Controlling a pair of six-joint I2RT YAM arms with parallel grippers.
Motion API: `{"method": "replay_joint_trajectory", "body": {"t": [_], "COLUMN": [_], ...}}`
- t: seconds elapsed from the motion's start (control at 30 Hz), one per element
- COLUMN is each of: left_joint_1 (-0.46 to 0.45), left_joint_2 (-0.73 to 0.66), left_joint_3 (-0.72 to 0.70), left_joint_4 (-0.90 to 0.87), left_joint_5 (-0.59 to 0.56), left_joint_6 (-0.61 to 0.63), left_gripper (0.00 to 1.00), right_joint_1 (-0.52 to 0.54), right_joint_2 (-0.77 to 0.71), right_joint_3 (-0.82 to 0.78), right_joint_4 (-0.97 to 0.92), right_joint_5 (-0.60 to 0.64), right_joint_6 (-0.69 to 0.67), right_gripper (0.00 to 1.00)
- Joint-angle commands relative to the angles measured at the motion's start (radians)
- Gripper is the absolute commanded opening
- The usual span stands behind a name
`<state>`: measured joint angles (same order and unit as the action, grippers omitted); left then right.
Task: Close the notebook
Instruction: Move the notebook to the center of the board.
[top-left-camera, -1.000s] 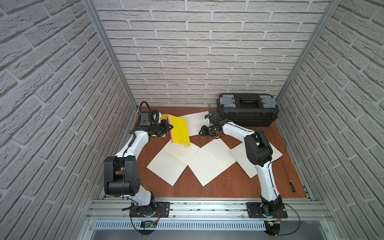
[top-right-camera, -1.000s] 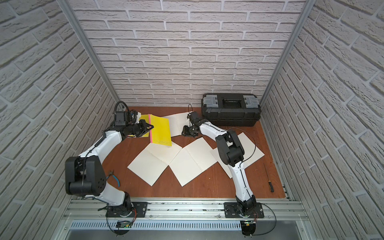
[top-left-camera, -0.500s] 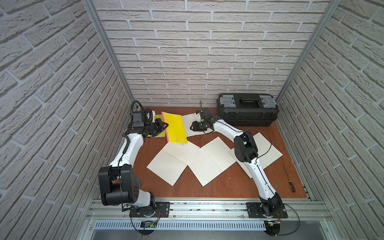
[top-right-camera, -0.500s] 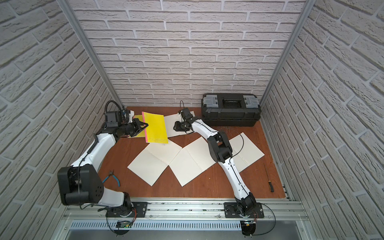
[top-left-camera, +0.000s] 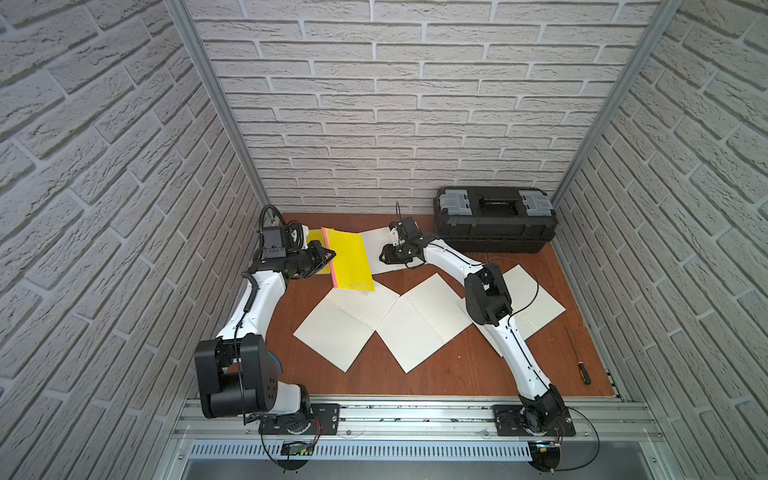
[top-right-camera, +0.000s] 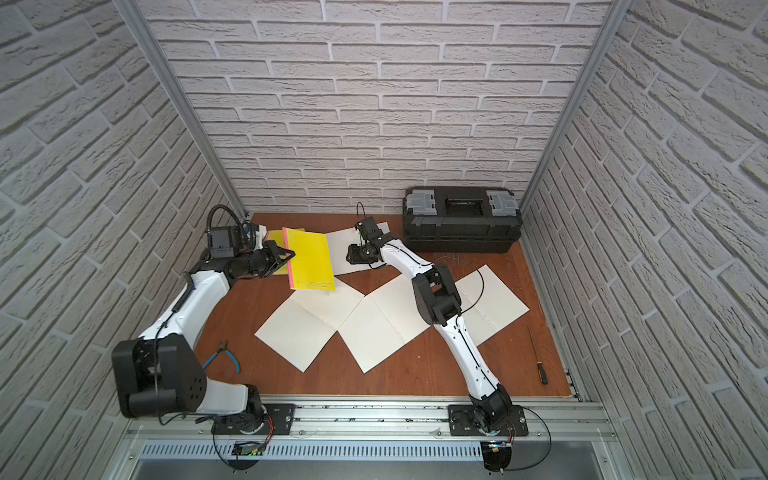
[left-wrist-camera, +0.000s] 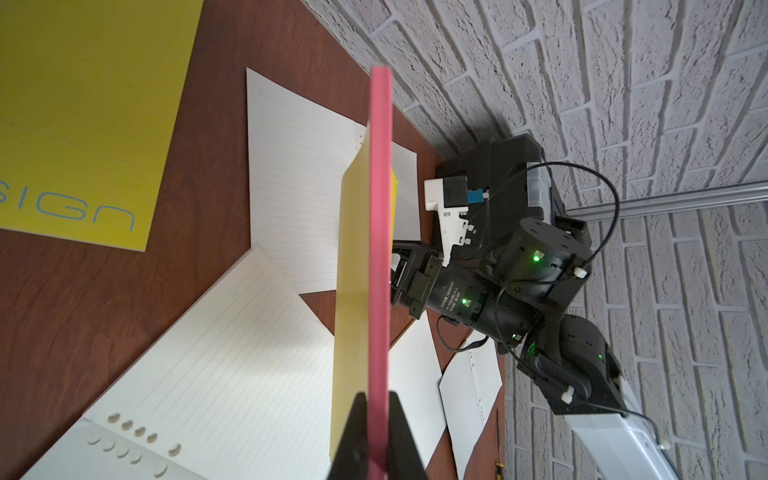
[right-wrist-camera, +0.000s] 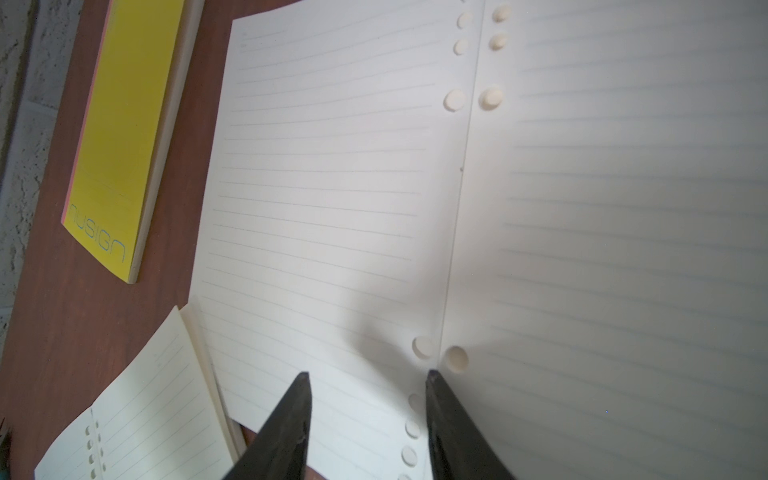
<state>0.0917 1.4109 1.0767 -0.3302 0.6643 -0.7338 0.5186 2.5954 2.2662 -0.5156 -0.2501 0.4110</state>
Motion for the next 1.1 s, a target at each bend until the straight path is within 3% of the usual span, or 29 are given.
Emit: {"method": "replay_joint_trajectory", "body": {"t": [0.0, 0.57, 1.07], "left_joint_1": [0.009, 0.009, 0.008], "left_joint_2": [-0.032, -0.041, -0.041], "left_joint_3": [-0.012, -0.032, -0.036], "left_joint_4": [0.043, 0.058, 0.074], "left_joint_5": [0.03, 0.035, 0.038], "left_joint_6": [0.008, 0.0, -0.006], "left_gripper": [0.0, 0.0, 0.0], "right_joint_1": [0.017, 0.036, 0.079], "right_joint_2": [-0.003, -0.029, -0.174], "right_joint_3": [-0.017, -0.034, -0.321], "right_joint_4": [-0.074, -0.138, -0.069], "right_joint_5": [0.064, 0.142, 0.139], "right_joint_6": [-0.036, -0.095, -0.042], "right_gripper": [0.46, 0.45, 0.43]}}
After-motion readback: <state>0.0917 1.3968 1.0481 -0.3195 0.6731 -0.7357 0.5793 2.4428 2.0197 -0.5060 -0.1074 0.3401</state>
